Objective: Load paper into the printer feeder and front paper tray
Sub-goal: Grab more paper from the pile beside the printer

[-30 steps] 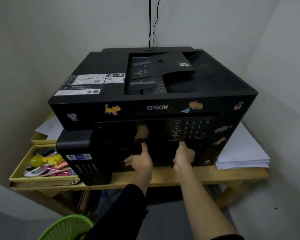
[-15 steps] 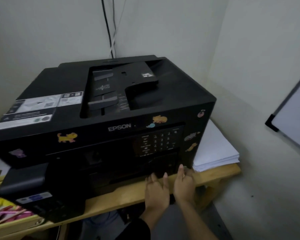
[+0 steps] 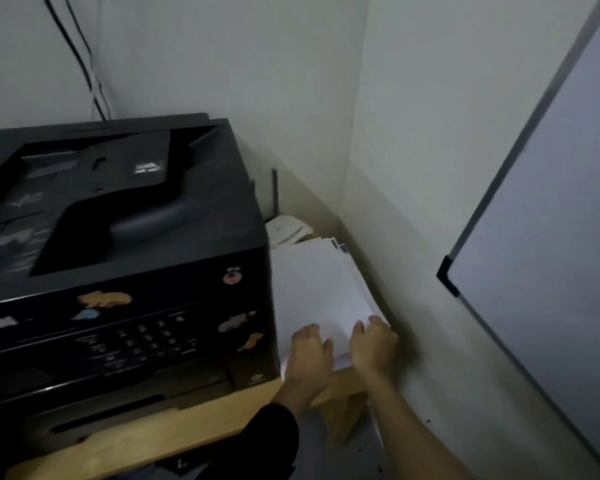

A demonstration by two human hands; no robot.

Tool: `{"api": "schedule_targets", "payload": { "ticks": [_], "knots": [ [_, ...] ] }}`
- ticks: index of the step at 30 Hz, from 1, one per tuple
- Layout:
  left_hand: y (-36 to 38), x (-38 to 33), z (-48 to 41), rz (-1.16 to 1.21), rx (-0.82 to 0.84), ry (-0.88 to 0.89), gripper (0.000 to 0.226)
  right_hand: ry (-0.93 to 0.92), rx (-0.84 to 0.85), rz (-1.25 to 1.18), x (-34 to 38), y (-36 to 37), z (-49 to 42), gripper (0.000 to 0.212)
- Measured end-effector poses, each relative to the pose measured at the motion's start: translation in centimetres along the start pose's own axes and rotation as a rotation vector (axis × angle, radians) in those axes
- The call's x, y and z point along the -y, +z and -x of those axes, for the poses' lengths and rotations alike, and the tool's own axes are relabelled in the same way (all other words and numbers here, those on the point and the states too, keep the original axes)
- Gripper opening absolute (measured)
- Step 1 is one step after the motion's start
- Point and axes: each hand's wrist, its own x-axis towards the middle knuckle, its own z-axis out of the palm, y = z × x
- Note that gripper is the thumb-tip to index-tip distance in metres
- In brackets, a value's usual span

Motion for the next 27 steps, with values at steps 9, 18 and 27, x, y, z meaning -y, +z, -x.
{"api": "schedule_targets", "payload": {
  "ticks": [9,18,27],
  "knots": [
    [1.1,0.7,-3.0,-0.469,0.095,-0.195,0.052,0.147,0.382,0.179,0.1,0.4,-6.1,0.056],
    [1.1,0.2,-4.0,-0.663,0.173,-0.194,0.056,0.057,0.279,0.301,3.0,0.6,-5.5,0.039],
    [1.2,0.3,-4.4,-0.772,0.203,-0.128,0.053,-0.031,0.227,0.471,4.7,-0.2,-5.7,0.046]
  ]
}}
